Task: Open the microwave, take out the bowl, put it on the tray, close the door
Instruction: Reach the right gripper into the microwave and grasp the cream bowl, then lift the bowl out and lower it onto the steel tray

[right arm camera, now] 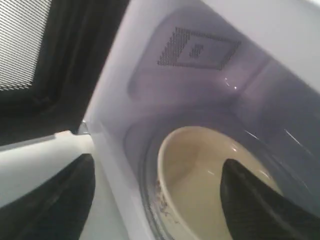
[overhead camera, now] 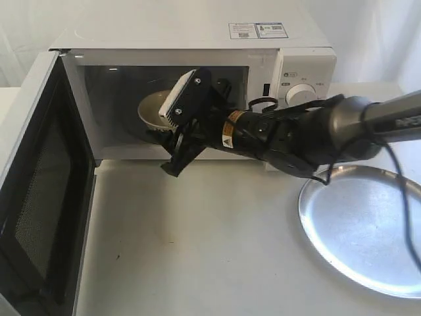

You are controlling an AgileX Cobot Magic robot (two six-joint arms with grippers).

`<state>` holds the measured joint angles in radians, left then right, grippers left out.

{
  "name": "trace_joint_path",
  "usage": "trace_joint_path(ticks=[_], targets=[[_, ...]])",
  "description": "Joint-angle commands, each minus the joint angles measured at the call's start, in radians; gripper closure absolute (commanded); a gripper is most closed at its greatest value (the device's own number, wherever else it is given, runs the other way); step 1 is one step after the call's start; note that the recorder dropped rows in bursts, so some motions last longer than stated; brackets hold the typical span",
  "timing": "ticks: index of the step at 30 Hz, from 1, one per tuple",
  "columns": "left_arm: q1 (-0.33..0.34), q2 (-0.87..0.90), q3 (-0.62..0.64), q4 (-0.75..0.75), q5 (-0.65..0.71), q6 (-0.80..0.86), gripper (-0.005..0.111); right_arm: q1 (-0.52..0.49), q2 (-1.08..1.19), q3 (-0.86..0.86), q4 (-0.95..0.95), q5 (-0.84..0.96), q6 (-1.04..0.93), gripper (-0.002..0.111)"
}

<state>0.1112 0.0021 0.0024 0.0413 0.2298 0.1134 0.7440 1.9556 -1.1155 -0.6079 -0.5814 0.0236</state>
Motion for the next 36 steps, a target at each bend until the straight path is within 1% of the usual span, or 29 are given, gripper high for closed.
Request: trace_joint_path(ticks=[1,2,4,5,6,8,9,10,11,12,15,16,18,19,20,22,25,28,30,32,33,36], targets=[[-0.003,-0.002,-0.002,-0.008,0.003,-0.004,0.107,0.003,0.156,-0.179,0.055,0.065,-0.046,0.043],[-0.003,-0.002,-0.002,-0.008,0.003,-0.004,0.107,0.003,0.178,-0.206,0.066,0.067,-0.046,0.043],[-0.003,-0.002,-0.002,-0.008,0.003,-0.004,0.107,0.003,0.223,-0.277,0.076,0.134,-0.046,0.043],[-0.003,-0.002,-0.002,-0.008,0.003,-0.004,0.107,0.003,0.241,-0.309,0.078,0.232,-0.046,0.044],[-0.003,-0.002,-0.002,-0.008,0.003,-0.004,0.107,0.003,0.245,-0.319,0.075,0.272,-0.046,0.047],[-0.003,-0.002,-0.002,-0.008,0.003,-0.004,0.107,0.005,0.245,-0.326,0.075,0.33,-0.033,0.063],[-0.003,-0.002,-0.002,-0.008,0.003,-0.004,0.107,0.011,0.239,-0.326,0.075,0.34,-0.003,0.075],[-0.003,-0.002,-0.002,-0.008,0.003,-0.004,0.107,0.02,0.221,-0.326,0.075,0.359,0.037,0.093],[-0.003,-0.002,-0.002,-0.008,0.003,-0.004,0.107,0.029,0.208,-0.326,0.075,0.374,0.061,0.105],[-0.003,-0.002,-0.002,-0.008,0.003,-0.004,0.107,0.04,0.188,-0.326,0.078,0.391,0.087,0.107],[-0.003,-0.002,-0.002,-0.008,0.003,-0.004,0.107,0.099,0.116,-0.326,0.076,0.564,0.119,0.107],[-0.003,-0.002,-0.002,-0.008,0.003,-0.004,0.107,0.121,0.079,-0.326,0.076,0.688,0.119,0.107],[-0.003,-0.002,-0.002,-0.008,0.003,-0.004,0.107,0.163,0.028,-0.325,0.076,0.883,0.109,0.107],[-0.003,-0.002,-0.002,-0.008,0.003,-0.004,0.107,0.19,-0.007,-0.325,0.078,1.036,0.109,0.107],[-0.003,-0.002,-0.002,-0.008,0.003,-0.004,0.107,0.208,-0.03,-0.325,0.083,1.139,0.101,0.107],[-0.003,-0.002,-0.002,-0.008,0.003,-0.004,0.107,0.243,-0.079,-0.311,0.115,1.345,0.027,0.107],[-0.003,-0.002,-0.002,-0.008,0.003,-0.004,0.107,0.254,-0.14,-0.233,0.175,1.508,-0.122,0.107],[-0.003,-0.002,-0.002,-0.008,0.003,-0.004,0.107,0.229,-0.173,-0.138,0.163,1.688,-0.123,0.107],[-0.003,-0.002,-0.002,-0.008,0.003,-0.004,0.107,0.202,-0.192,-0.069,0.155,1.733,-0.084,0.107],[-0.003,-0.002,-0.002,-0.008,0.003,-0.004,0.107,0.178,-0.208,0.008,0.117,1.733,-0.024,0.107],[-0.003,-0.002,-0.002,-0.008,0.003,-0.004,0.107,0.166,-0.214,0.046,0.072,1.712,0.029,0.107],[-0.003,-0.002,-0.002,-0.008,0.003,-0.004,0.107,0.134,-0.223,0.136,-0.113,1.628,0.289,0.107]])
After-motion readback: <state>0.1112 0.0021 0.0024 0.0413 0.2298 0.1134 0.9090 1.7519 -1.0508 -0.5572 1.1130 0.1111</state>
